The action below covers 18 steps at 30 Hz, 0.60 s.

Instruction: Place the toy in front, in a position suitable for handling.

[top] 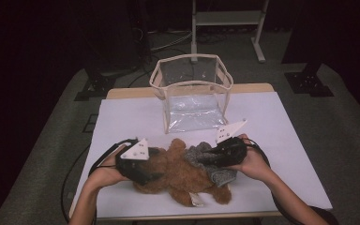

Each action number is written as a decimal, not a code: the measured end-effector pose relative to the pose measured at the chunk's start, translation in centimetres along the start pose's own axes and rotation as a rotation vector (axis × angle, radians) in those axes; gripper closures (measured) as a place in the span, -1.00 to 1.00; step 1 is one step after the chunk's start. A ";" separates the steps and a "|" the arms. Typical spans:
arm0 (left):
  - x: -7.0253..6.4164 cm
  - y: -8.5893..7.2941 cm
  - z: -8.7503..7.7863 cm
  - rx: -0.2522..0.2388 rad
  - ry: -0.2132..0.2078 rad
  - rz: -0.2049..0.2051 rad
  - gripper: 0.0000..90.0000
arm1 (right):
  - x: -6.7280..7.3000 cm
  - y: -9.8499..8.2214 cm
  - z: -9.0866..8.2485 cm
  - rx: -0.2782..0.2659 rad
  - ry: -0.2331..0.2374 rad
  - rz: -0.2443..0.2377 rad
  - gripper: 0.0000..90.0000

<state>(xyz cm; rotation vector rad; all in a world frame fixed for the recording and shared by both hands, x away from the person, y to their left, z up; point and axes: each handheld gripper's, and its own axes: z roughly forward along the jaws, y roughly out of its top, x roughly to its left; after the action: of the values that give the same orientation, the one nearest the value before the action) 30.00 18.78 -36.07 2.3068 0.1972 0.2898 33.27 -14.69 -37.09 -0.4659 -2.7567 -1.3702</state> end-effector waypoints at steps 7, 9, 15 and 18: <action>0.3 -2.9 -2.0 0.012 0.011 -0.066 -0.51 | -0.2 -0.3 -0.1 -0.002 0.001 0.013 0.62; 0.4 -3.6 -1.4 0.012 -0.016 -0.088 -0.48 | -0.3 -0.3 -0.1 -0.003 0.003 0.014 0.62; 0.5 -3.8 0.1 -0.037 -0.074 -0.113 -0.33 | 0.0 -0.1 -0.9 0.004 0.001 0.012 0.61; 0.3 -3.3 0.9 -0.034 -0.093 -0.106 -0.30 | 0.0 0.0 -1.7 0.009 0.001 0.006 0.61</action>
<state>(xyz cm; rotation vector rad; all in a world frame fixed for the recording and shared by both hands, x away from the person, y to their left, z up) 30.39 20.51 -39.07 2.2611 0.2641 0.1311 33.06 -16.04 -36.03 -0.4725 -2.7576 -1.3556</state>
